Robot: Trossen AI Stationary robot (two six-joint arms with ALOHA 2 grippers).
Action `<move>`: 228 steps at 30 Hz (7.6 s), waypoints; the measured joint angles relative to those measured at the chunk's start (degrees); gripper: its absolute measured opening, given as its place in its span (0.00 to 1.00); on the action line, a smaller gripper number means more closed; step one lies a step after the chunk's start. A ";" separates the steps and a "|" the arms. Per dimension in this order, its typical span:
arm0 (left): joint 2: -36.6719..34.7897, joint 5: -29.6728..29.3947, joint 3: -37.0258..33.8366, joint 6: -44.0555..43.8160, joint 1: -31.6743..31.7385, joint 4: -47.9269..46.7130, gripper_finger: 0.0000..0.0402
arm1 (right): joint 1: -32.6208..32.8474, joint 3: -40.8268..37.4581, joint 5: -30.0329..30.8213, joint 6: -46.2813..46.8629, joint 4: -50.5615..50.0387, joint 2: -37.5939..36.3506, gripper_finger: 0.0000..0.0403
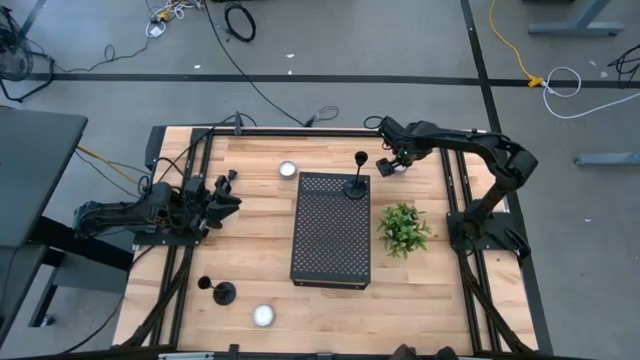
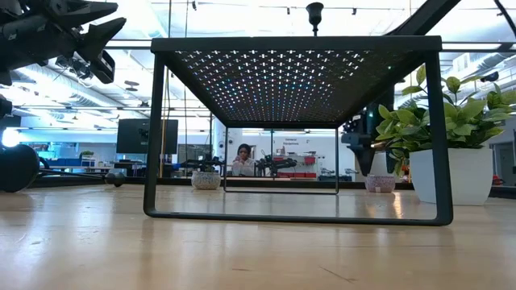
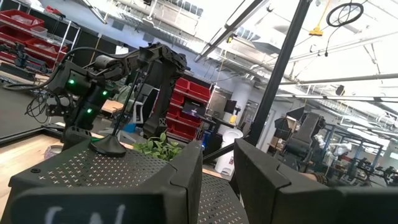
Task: Pick & Place candle stick holders
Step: Put the right white candle on the shelf
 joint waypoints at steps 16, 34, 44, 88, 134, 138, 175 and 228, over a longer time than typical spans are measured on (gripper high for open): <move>0.00 0.00 0.00 -0.01 0.01 -0.02 0.23 | -0.94 0.00 -0.10 -2.34 2.84 3.50 0.99; 0.00 0.03 0.01 -0.01 0.00 -0.02 0.23 | -0.90 -0.02 -0.14 -2.13 3.13 3.48 0.99; 0.00 0.03 0.01 -0.01 -0.01 -0.02 0.23 | -0.88 -0.07 -2.76 -2.93 4.37 3.44 0.99; 0.00 0.64 0.02 -0.03 -0.01 -0.02 0.23 | -0.90 -4.31 -0.55 -2.61 10.93 3.39 0.92; 0.00 0.62 0.02 0.10 0.01 0.00 0.23 | -0.88 -4.31 -6.64 -3.22 8.44 3.41 0.50; 0.00 0.62 0.02 0.05 -0.01 -0.02 0.23 | -0.90 -4.31 -7.68 -2.52 7.51 3.41 0.65; 0.00 0.64 0.00 -0.47 -0.01 0.00 0.23 | 1.42 -5.70 -5.54 -0.63 -0.07 3.25 0.96; 0.00 0.64 0.00 -1.50 -0.01 0.00 0.23 | 9.91 9.24 -6.02 7.83 -26.17 -17.90 0.59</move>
